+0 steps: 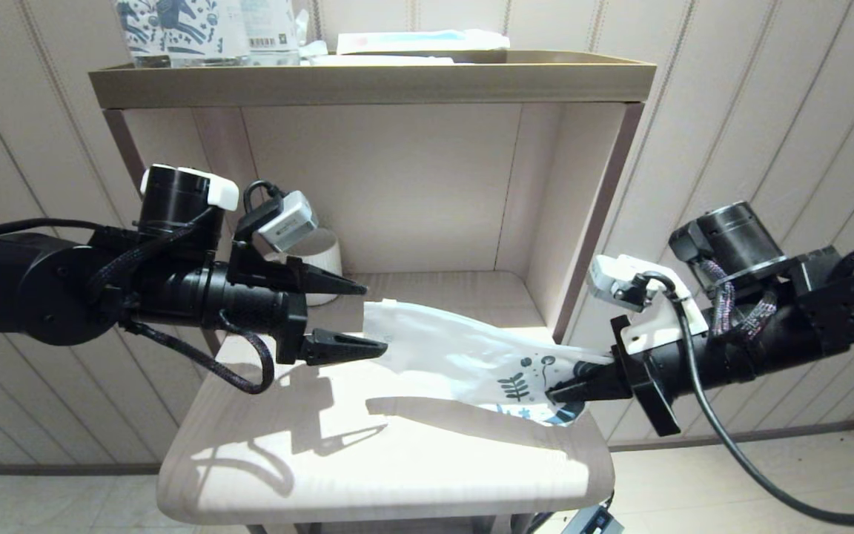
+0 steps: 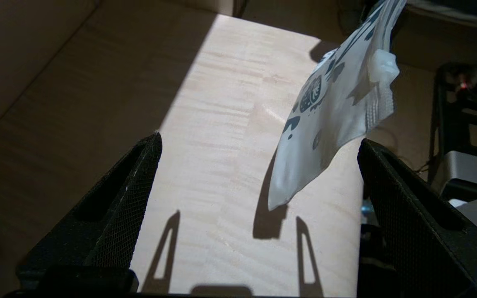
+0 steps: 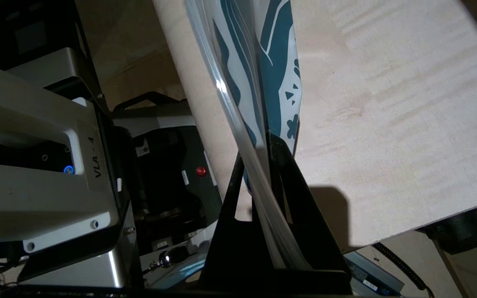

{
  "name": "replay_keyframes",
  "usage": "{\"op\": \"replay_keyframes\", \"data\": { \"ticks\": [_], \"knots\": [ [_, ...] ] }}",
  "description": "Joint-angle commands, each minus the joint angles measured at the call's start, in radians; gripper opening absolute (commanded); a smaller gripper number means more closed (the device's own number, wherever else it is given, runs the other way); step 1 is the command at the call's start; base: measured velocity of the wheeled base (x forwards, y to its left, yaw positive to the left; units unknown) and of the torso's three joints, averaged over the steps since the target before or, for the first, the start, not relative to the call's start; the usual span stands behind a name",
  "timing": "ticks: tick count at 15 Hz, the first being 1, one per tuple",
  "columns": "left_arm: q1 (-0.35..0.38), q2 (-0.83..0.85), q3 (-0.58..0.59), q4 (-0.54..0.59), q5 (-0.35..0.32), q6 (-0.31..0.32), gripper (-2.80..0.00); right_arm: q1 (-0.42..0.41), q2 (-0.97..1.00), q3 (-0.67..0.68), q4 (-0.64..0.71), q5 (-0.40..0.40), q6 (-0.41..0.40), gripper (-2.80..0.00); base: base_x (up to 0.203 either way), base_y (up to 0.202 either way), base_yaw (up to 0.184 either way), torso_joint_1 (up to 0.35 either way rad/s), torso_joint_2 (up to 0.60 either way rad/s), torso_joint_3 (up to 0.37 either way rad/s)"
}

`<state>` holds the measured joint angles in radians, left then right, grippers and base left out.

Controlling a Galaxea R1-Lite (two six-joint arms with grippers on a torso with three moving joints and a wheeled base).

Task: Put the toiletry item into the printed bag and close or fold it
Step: Hand it to the other hand

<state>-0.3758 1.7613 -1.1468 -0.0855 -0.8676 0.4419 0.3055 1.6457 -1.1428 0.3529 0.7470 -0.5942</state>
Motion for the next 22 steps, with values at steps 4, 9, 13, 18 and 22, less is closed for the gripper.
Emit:
{"op": "replay_keyframes", "data": {
  "ticks": [4,9,13,18,22],
  "knots": [
    [0.021,0.029,-0.001,0.007,-0.129,0.064,0.0,0.053,0.021,-0.111,0.129,0.002,-0.024,-2.8,0.0,0.0,0.0,0.0,0.0,0.0],
    [-0.006,0.039,-0.028,0.028,-0.138,0.092,0.0,0.083,0.073,-0.146,0.13,-0.004,-0.024,-2.8,0.0,0.0,0.0,0.0,0.0,0.0],
    [-0.024,0.039,-0.097,0.215,-0.122,0.205,0.0,0.084,0.096,-0.156,0.13,-0.005,-0.024,-2.8,0.0,0.0,0.0,0.0,0.0,0.0],
    [-0.023,0.047,-0.1,0.279,-0.1,0.281,0.0,0.08,0.109,-0.173,0.129,-0.005,-0.024,-2.8,0.0,0.0,0.0,0.0,0.0,0.0],
    [-0.025,0.044,-0.123,0.283,-0.1,0.281,0.0,0.089,0.12,-0.19,0.13,-0.005,-0.024,-2.8,0.0,0.0,0.0,0.0,0.0,0.0]
  ]
}}
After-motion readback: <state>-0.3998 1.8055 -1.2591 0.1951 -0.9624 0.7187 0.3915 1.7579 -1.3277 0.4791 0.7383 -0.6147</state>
